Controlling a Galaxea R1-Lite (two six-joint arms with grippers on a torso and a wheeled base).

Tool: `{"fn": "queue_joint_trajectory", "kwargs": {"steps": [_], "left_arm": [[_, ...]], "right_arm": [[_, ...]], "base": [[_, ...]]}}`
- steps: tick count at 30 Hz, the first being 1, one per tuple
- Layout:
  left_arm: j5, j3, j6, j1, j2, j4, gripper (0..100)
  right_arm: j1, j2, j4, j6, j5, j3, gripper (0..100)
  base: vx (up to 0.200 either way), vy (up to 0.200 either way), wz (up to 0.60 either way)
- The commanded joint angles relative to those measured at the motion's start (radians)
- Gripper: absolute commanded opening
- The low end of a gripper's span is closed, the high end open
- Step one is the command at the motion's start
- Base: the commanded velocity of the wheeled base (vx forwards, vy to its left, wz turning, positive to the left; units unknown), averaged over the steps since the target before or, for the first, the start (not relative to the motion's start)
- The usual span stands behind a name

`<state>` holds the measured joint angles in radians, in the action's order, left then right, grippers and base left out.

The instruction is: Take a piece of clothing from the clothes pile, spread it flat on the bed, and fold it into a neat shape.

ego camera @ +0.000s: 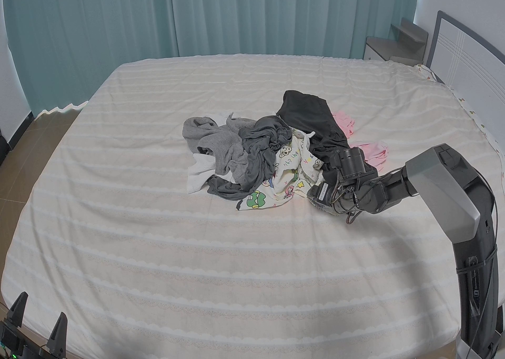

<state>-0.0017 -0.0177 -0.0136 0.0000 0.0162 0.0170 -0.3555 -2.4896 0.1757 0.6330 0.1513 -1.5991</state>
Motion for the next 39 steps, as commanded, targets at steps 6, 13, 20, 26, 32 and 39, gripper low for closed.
{"fn": "queue_joint_trajectory", "kwargs": {"steps": [6,13,20,26,32,39], "left_arm": [[0.0,0.013,0.0,0.0,-0.004,0.0,100],[0.0,0.013,0.0,0.0,-0.004,0.0,100],[0.0,0.013,0.0,0.0,-0.004,0.0,100],[0.0,0.013,0.0,0.0,-0.004,0.0,100],[0.0,0.013,0.0,0.0,-0.004,0.0,100],[0.0,0.013,0.0,0.0,-0.004,0.0,100]], "right_arm": [[-0.029,-0.08,0.013,0.011,0.028,-0.096,0],[-0.028,-0.049,0.018,0.016,0.063,-0.061,0],[-0.031,0.069,0.074,0.017,0.031,0.097,0],[-0.046,0.207,0.222,0.016,-0.032,0.338,0],[-0.085,0.362,0.467,0.007,-0.073,0.614,0],[-0.122,0.563,0.588,0.005,-0.105,0.844,0]], "base": [[0.0,0.0,0.0],[0.0,0.0,0.0],[0.0,0.0,0.0],[0.0,0.0,0.0],[0.0,0.0,0.0],[0.0,0.0,0.0]]}}
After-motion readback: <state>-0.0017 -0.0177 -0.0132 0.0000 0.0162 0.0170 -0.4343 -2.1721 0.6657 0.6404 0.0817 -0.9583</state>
